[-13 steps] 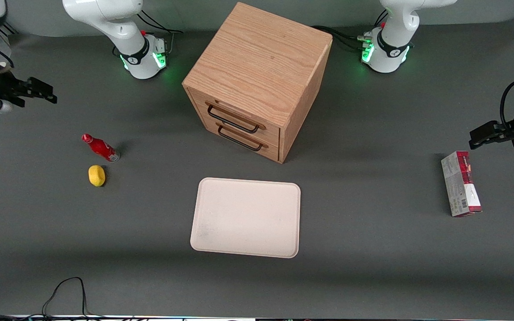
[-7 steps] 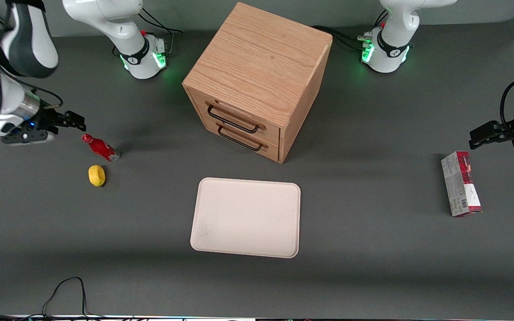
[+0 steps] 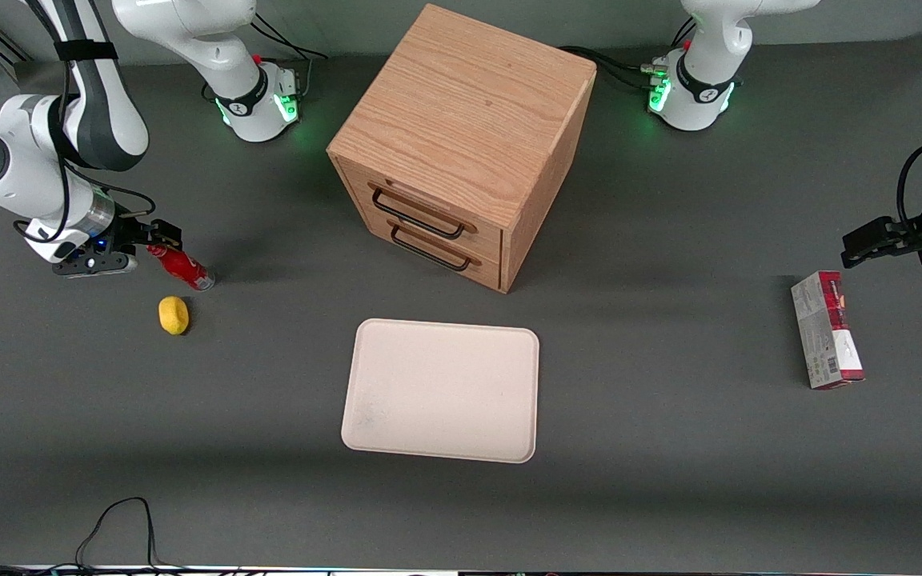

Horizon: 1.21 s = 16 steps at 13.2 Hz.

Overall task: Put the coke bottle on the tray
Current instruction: 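Lower the right gripper over the bottle cap and close on it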

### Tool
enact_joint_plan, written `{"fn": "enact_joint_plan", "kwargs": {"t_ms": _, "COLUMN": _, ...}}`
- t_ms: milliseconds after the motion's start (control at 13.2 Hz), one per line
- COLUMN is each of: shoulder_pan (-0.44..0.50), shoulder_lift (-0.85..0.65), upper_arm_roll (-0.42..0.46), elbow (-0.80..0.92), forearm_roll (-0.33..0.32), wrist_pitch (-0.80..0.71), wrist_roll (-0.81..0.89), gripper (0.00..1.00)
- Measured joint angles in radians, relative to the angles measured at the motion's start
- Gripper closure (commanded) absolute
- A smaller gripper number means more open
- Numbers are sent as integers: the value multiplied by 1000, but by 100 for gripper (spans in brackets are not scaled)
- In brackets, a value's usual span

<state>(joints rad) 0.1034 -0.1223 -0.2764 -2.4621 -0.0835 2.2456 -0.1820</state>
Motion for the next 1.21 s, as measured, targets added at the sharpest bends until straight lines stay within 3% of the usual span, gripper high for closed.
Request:
{"fn": "enact_joint_plan", "kwargs": {"t_ms": 228, "shoulder_pan": 0, "shoulder_lift": 0, "upper_arm_roll": -3, "elbow": -1, "forearm_roll": 0, "wrist_pitch": 0, "wrist_roll": -3, "gripper": 0}}
{"fn": "enact_joint_plan", "kwargs": {"t_ms": 303, "shoulder_pan": 0, "shoulder_lift": 0, "upper_arm_roll": -3, "elbow": -1, "forearm_roll": 0, "wrist_pitch": 0, "wrist_roll": -3, "gripper": 6}}
{"fn": "enact_joint_plan", "kwargs": {"t_ms": 379, "shoulder_pan": 0, "shoulder_lift": 0, "upper_arm_roll": -3, "elbow": -1, "forearm_roll": 0, "wrist_pitch": 0, "wrist_roll": -3, "gripper": 90}}
{"fn": "enact_joint_plan", "kwargs": {"t_ms": 455, "shoulder_pan": 0, "shoulder_lift": 0, "upper_arm_roll": -3, "elbow": -2, "forearm_roll": 0, "wrist_pitch": 0, "wrist_roll": -4, "gripper": 100}}
{"fn": "enact_joint_plan", "kwargs": {"t_ms": 1214, "shoulder_pan": 0, "shoulder_lift": 0, "upper_arm_roll": -7, "elbow": -1, "forearm_roll": 0, "wrist_pitch": 1, "wrist_roll": -9, "gripper": 100}}
